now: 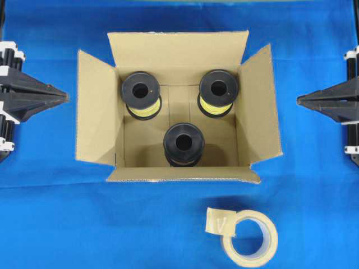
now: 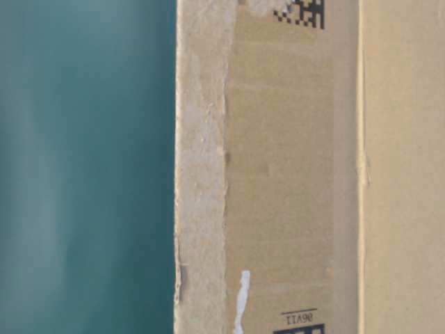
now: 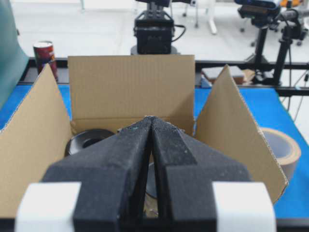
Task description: Close the cardboard box.
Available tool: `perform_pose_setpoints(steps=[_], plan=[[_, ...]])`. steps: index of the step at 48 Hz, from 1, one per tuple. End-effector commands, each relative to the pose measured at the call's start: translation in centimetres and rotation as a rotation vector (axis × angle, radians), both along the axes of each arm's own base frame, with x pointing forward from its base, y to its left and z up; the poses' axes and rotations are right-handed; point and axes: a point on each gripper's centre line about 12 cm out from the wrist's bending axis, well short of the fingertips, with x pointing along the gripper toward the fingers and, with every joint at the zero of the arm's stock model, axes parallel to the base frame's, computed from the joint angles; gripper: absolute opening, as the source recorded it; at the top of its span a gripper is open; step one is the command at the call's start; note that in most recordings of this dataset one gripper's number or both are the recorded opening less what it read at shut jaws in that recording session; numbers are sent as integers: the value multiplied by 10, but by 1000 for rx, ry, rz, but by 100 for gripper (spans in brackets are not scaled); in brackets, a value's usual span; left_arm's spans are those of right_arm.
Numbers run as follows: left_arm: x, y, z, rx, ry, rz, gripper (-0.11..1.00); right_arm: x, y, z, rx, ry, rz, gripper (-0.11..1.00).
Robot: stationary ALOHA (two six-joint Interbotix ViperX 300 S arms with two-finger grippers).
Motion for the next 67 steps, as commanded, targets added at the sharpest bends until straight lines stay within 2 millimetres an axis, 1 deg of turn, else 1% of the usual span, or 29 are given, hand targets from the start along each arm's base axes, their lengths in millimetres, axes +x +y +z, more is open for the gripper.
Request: perform_pose_setpoints(steps=[1,5,9,14,17,19,23,28,29,34,40,44,49,52,61,67], plan=[[-2,-1,2,-16,11,-2,0,0,0,9,5,-20,0,0],[-6,-1,0,-15,51,-4,0,-2,0,14,5,14,0,0],[-13,-1,-2,-9,100,-5,0,-10,0,15,8,95,1,0],[-25,-1,-7,-11,193,-7,0,-20,0,12,25,202,2,0],[-31,-1,-11,-15,248,-9,0,-25,1,6,42,275,4,0],[-34,-2,-17,-18,293,-10,0,-29,1,-2,49,339,3,0],[-36,-2,-30,-20,374,-12,0,-28,1,-16,59,426,1,0],[-34,-2,-50,-12,451,-12,0,-23,1,-36,67,495,-3,0],[-34,-2,-53,-12,463,-11,0,-21,1,-43,70,518,-4,0],[-32,-2,-74,-11,528,-10,0,-14,1,-62,73,566,-8,0],[-27,-2,-88,-13,543,-9,0,-4,0,-82,72,604,-12,0],[-24,-2,-92,-11,535,-8,0,0,0,-90,74,619,-13,0],[-20,-1,-94,-8,528,-8,0,5,0,-93,74,616,-15,0],[-17,-1,-94,-7,508,-4,0,6,-1,-91,75,599,-20,0],[-2,8,-83,23,381,39,0,18,-8,-71,70,447,-43,0],[9,12,-77,54,339,53,0,31,-13,-67,68,383,-62,0]])
